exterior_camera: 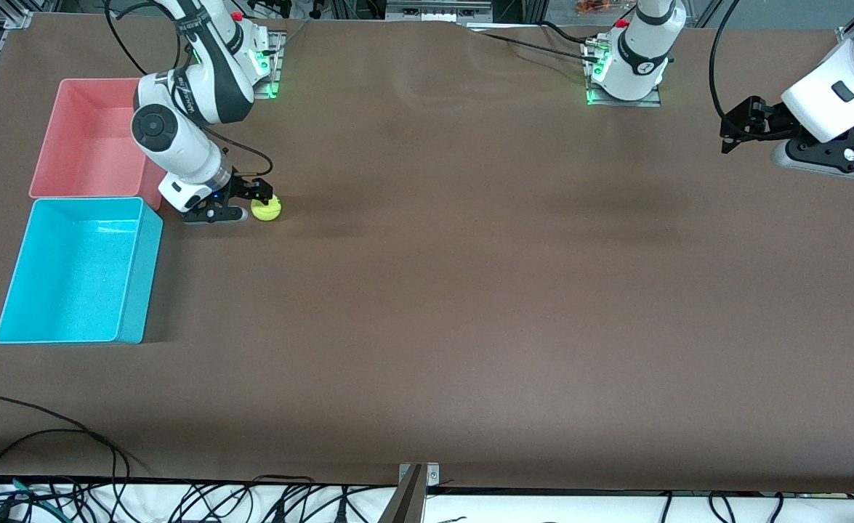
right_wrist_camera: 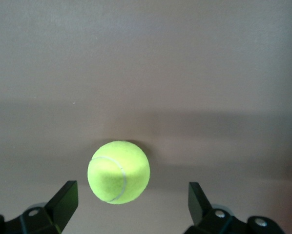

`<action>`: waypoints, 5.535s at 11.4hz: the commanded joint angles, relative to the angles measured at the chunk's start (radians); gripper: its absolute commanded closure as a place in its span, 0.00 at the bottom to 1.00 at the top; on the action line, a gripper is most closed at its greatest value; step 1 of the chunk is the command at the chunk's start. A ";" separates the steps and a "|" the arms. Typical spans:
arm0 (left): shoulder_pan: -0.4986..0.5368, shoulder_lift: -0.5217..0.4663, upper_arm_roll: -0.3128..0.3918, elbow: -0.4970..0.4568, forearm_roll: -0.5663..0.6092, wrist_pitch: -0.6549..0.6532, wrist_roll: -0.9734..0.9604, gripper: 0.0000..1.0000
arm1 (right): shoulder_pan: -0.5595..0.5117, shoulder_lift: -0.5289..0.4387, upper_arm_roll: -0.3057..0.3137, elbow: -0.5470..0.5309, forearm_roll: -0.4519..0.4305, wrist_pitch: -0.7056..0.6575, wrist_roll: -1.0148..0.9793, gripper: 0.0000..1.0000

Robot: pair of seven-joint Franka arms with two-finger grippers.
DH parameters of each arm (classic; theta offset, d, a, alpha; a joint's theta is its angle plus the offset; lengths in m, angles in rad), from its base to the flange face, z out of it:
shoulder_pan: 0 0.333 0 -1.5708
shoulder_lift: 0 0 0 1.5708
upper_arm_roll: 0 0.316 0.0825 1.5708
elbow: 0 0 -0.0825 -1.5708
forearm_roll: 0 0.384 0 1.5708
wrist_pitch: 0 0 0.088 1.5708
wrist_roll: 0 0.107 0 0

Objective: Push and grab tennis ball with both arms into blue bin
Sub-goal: 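Close the right gripper around the tennis ball, then carry the ball with the right gripper over the cyan bin, then lower the ball into the cyan bin and open the right gripper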

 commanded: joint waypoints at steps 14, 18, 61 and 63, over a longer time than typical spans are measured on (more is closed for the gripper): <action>0.017 -0.079 0.001 -0.105 -0.049 0.037 -0.017 0.00 | 0.070 0.126 0.111 -0.088 0.010 0.242 0.185 0.22; 0.035 -0.076 0.004 -0.105 -0.054 0.037 -0.015 0.00 | 0.065 0.131 0.108 -0.082 0.007 0.242 0.179 0.27; 0.060 -0.154 -0.016 -0.204 -0.047 0.113 -0.015 0.00 | -0.194 0.433 -0.532 0.602 0.112 -0.328 -0.836 0.99; 0.058 -0.154 -0.016 -0.204 -0.047 0.113 -0.015 0.00 | -0.215 0.455 -0.532 0.602 0.112 -0.314 -0.868 0.98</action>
